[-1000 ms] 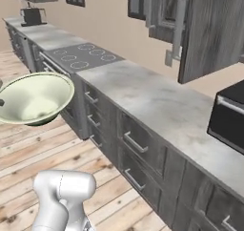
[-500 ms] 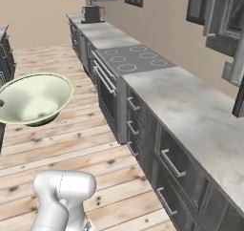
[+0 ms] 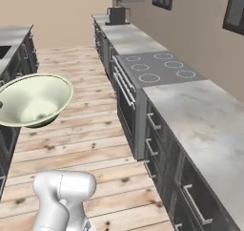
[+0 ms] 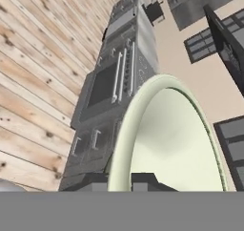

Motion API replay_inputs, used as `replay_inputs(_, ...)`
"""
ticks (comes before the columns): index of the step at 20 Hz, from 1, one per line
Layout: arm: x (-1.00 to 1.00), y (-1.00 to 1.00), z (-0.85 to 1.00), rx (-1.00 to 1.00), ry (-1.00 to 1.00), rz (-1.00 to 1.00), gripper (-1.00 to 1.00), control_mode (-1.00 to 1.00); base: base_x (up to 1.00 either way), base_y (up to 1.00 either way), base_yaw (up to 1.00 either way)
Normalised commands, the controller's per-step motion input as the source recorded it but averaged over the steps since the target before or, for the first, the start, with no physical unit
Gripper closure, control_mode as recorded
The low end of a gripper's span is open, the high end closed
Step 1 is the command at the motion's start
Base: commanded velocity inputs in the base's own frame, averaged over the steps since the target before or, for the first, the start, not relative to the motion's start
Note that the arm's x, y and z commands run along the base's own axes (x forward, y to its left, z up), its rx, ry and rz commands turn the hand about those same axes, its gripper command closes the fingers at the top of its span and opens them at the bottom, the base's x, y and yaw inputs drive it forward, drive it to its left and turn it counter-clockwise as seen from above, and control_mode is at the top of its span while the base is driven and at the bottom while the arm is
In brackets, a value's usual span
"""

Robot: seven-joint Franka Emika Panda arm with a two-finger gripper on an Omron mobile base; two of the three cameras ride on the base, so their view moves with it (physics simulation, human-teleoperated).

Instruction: Move the bowls from the cabinet to the plates on the dining table.

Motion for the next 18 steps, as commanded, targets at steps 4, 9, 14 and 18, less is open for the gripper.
replay_inputs(4, 0.00, 0.00, 0.00, 0.00, 0.00, 0.00, 1.00, 1.00, 0.99, -0.08, 0.15)
replay_inputs(9, 0.00, 0.00, 0.00, 0.00, 0.00, 0.00, 1.00, 1.00, 0.87, -0.09, 0.10)
replay_inputs(14, 0.00, 0.00, 0.00, 0.00, 0.00, 0.00, 1.00, 1.00, 0.81, -0.25, 0.09)
replay_inputs(18, 0.00, 0.00, 0.00, 0.00, 0.00, 0.00, 1.00, 1.00, 0.85, -0.28, 0.12)
